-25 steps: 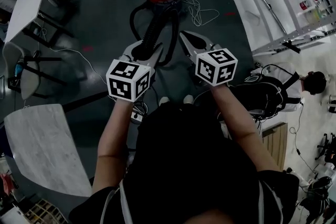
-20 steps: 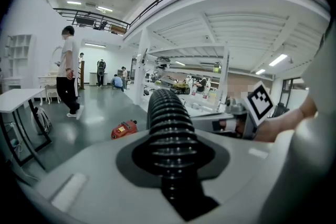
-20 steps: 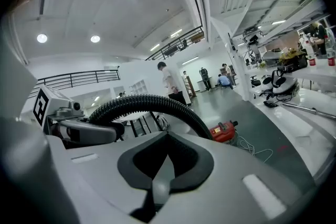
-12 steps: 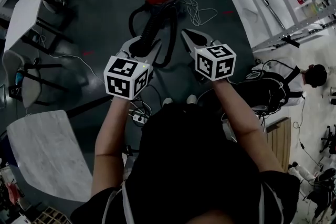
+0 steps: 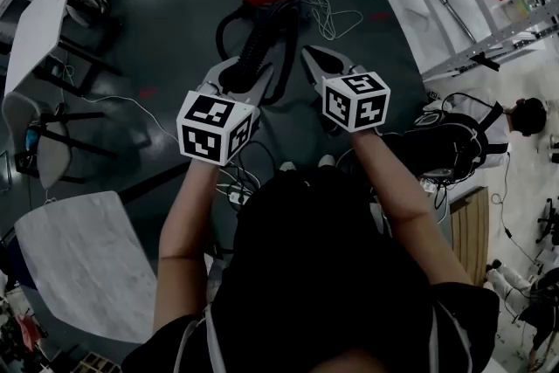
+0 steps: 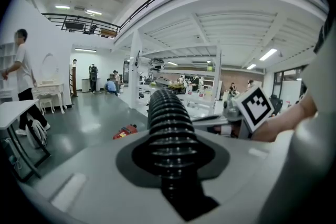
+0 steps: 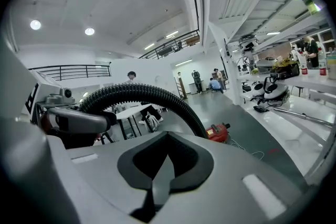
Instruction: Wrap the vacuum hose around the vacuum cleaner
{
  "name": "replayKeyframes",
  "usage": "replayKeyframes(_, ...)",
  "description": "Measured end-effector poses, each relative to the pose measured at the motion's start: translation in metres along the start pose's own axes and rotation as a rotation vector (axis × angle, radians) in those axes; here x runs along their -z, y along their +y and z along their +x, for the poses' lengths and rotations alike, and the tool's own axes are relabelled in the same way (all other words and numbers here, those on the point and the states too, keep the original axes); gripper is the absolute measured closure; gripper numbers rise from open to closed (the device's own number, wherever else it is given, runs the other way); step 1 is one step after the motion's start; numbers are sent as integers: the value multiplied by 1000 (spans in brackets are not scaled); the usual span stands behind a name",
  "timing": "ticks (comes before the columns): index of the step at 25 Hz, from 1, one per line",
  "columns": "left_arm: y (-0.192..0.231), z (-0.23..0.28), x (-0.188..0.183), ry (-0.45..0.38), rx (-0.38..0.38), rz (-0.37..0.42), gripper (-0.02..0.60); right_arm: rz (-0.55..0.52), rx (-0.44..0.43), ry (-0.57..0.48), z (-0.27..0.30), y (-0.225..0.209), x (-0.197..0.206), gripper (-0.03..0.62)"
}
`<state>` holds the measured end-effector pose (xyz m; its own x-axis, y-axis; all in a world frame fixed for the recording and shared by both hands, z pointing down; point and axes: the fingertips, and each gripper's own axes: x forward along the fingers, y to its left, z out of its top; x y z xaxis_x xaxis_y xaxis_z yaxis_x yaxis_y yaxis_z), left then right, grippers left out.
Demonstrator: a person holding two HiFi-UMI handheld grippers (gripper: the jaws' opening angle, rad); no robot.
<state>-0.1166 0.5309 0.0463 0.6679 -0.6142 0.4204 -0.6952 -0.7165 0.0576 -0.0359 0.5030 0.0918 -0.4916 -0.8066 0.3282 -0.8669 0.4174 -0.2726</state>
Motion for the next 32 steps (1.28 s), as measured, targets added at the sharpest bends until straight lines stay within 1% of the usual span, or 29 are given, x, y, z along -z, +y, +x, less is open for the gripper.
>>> replayKeyframes(6, 10, 3, 4, 2, 7, 6, 463, -14, 28, 8, 12, -3, 2, 599)
replayKeyframes(9, 14, 8, 2, -4, 2, 1, 463, -1, 17, 5, 21, -9, 0, 599)
replayKeyframes(17, 32, 40, -11, 0, -15, -16, 462, -2, 22, 19, 50, -37, -10, 597)
replayKeyframes(24, 52, 82, -18, 17, -39, -52, 462, -10, -40, 70, 82, -69, -18, 597)
replayKeyframes(32, 60, 133, -38, 31, -79, -55, 462, -10, -79, 85, 106, -112, -32, 599)
